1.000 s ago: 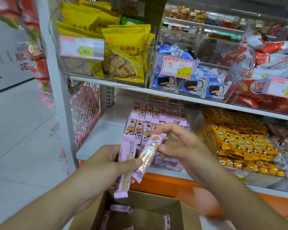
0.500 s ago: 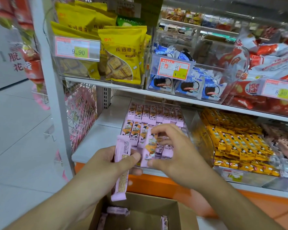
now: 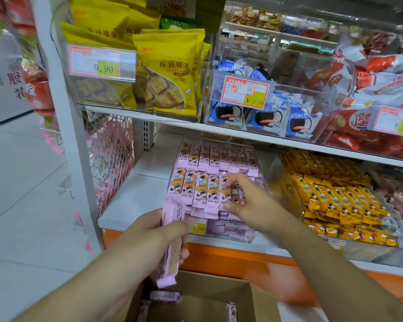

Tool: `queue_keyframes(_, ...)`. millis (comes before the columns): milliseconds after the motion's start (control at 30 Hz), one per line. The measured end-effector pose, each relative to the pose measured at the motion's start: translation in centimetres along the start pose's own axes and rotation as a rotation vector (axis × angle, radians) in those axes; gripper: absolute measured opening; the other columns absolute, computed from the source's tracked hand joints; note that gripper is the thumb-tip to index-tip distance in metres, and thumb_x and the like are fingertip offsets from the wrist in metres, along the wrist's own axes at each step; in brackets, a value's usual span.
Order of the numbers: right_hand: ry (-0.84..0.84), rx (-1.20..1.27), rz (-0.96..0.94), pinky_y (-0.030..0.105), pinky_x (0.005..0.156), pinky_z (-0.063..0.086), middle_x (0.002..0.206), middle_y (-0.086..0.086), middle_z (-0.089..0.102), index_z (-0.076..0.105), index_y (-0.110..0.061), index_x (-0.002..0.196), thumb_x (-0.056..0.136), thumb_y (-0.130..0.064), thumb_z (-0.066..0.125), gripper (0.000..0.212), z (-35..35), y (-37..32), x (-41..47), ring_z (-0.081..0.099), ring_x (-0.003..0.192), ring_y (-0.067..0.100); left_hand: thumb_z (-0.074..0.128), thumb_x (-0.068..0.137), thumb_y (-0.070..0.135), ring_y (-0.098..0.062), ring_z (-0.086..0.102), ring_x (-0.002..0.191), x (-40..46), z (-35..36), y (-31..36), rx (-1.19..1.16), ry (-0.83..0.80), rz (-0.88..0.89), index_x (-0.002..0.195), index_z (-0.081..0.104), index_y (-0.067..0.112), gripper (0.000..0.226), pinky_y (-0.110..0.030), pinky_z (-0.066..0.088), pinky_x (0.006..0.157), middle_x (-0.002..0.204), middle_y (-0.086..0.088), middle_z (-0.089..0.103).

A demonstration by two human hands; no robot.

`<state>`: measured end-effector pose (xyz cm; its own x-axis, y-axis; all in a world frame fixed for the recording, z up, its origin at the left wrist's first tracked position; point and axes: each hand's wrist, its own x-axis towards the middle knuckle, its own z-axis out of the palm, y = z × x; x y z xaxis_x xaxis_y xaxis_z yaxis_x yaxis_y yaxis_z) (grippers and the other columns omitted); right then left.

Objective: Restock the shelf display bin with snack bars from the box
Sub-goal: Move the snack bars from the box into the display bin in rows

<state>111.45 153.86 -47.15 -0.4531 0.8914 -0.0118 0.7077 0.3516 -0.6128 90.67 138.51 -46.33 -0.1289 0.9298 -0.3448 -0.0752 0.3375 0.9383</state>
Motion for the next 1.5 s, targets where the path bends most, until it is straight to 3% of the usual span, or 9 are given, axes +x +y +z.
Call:
queue_keyframes(167,0.020,-0.139,-0.069,0.034,0.123,0.025,0.166,-0.014,0.029,0.051,-0.036,0.133,0.096,-0.037,0.074,0.043,-0.4,0.5,-0.7,0.024,0.153,0.009,0.062,0.054,0.006,-0.032,0.073,0.080,0.6,-0.3,0.0,-0.090,-0.038,-0.006,0.108,0.069,-0.002,0.055,-0.048,0.057,0.077,0.087,-0.021,0.076)
queue_keyframes(367,0.081,-0.090,-0.253,0.025,0.119,0.035,0.152,-0.028,0.038,0.047,-0.042,0.139,0.094,-0.020,0.073,0.057,-1.1,-2.2,-3.9,0.034,0.139,-0.009,0.082,0.079,0.012,-0.028,0.075,0.100,-0.3,-0.3,-0.1,0.095,-0.088,0.077,0.125,0.070,0.017,0.047,-0.049,0.055,0.103,0.100,-0.013,0.079)
queue_keyframes(500,-0.065,0.002,-0.395,0.010,0.104,0.039,0.148,-0.030,0.038,0.042,-0.044,0.146,0.090,-0.024,0.079,0.071,-0.3,-5.3,-6.6,0.038,0.140,-0.003,0.097,0.070,0.023,-0.011,0.076,0.084,-1.0,0.0,0.1,0.087,0.004,0.142,0.112,0.070,0.025,0.050,-0.030,0.057,0.083,0.085,0.003,0.079)
queue_keyframes(667,-0.068,-0.004,-0.465,0.021,0.114,0.035,0.151,-0.027,0.030,0.042,-0.036,0.149,0.081,-0.043,0.088,0.082,0.8,-6.8,-7.5,0.033,0.145,-0.002,0.094,0.060,0.031,-0.033,0.077,0.091,-1.3,0.0,0.0,0.041,0.036,0.160,0.117,0.069,0.023,0.063,-0.053,0.060,0.092,0.095,-0.006,0.078)
queue_keyframes(767,-0.058,-0.011,-0.448,0.029,0.114,0.039,0.158,-0.031,0.021,0.044,-0.039,0.140,0.083,-0.034,0.087,0.072,0.5,-6.9,-7.4,0.032,0.146,0.001,0.097,0.070,0.025,-0.029,0.078,0.089,-1.4,-0.1,0.0,0.051,0.036,0.165,0.115,0.070,0.036,0.053,-0.046,0.062,0.081,0.097,0.000,0.078)
queue_keyframes(1000,0.079,0.006,-0.379,0.030,0.091,0.053,0.121,-0.023,0.061,0.063,-0.043,0.123,0.091,-0.021,0.080,0.042,-0.6,-5.4,-6.7,0.057,0.119,0.006,0.098,0.068,0.024,-0.025,0.067,0.071,-1.1,-0.9,0.9,0.047,-0.070,0.144,0.114,0.076,0.026,0.051,-0.033,0.053,0.059,0.090,-0.012,0.077)
queue_keyframes(1133,0.144,0.053,-0.342,0.027,0.074,0.055,0.098,-0.017,0.062,0.070,-0.035,0.101,0.086,-0.035,0.085,0.021,-0.2,-5.2,-6.9,0.061,0.098,0.010,0.093,0.060,0.025,-0.042,0.063,0.087,-0.3,-1.6,0.4,-0.101,0.020,0.167,0.107,0.079,0.016,0.050,-0.038,0.044,0.071,0.100,-0.022,0.078)
queue_keyframes(1333,0.173,0.097,-0.351,0.017,0.062,0.043,0.083,-0.006,0.064,0.063,-0.025,0.086,0.072,-0.044,0.093,0.038,1.9,-6.5,-7.4,0.060,0.077,0.016,0.081,0.079,0.012,-0.033,0.074,0.094,-0.7,-0.4,0.4,-0.266,0.016,0.188,0.104,0.078,0.003,0.027,-0.052,0.056,0.101,0.104,-0.023,0.078)
queue_keyframes(1500,0.087,-0.036,-0.384,0.026,0.087,0.051,0.123,-0.022,0.054,0.055,-0.038,0.121,0.071,-0.052,0.090,0.062,1.4,-6.8,-7.7,0.055,0.115,0.005,0.073,0.090,0.017,-0.047,0.070,0.108,-0.6,0.0,0.3,-0.158,-0.020,0.198,0.112,0.079,0.008,0.024,-0.059,0.055,0.100,0.108,-0.020,0.078)
